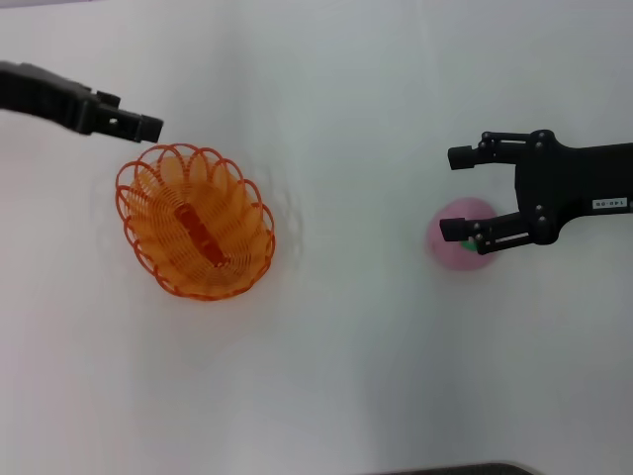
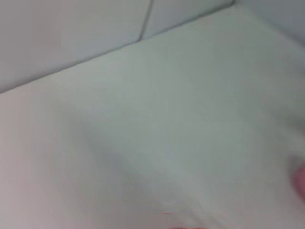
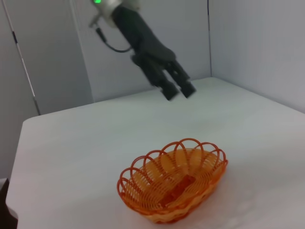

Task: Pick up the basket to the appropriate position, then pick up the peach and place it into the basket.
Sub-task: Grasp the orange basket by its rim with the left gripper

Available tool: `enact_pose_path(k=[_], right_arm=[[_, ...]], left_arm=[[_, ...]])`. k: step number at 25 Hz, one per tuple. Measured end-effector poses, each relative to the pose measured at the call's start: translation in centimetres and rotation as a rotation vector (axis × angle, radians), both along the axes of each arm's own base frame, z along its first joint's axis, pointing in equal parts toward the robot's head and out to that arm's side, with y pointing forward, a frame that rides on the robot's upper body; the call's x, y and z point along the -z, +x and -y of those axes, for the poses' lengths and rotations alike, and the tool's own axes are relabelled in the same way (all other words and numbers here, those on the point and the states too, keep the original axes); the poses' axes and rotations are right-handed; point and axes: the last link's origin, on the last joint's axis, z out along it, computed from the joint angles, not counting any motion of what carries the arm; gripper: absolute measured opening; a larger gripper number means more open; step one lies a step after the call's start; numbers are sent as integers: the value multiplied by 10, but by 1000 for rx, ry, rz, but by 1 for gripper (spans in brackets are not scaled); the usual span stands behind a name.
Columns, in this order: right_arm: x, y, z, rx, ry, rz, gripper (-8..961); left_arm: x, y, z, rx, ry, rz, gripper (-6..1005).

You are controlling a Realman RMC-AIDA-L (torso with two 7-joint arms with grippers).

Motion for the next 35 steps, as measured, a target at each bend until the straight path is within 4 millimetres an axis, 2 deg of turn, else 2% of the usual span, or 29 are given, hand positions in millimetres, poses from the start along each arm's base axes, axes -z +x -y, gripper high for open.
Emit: enact_pose_path(k=[5,8,11,26,32,35], right_arm=[[1,-1,0,-1,-5,0,941],[2,-1,0,-1,-7,-2,940],[2,-1,1,1,-8,-4,940],[7,-3,1,6,-3,-18,940],[6,-2,0,14,9,-16,940],[6,0,-1,22,19,-9,940]], left_arm=[[29,19,-25,-9,-24,-150,743],[48,14,-37,-40,-41,-273,736],[56,7,-44,-46,-25,-350,730],[75,-9,-45,-78,-44,-406,699],[85,-9,-44,-55,-55,-437,688],[86,-9,-45,-52,-44,-438,651]])
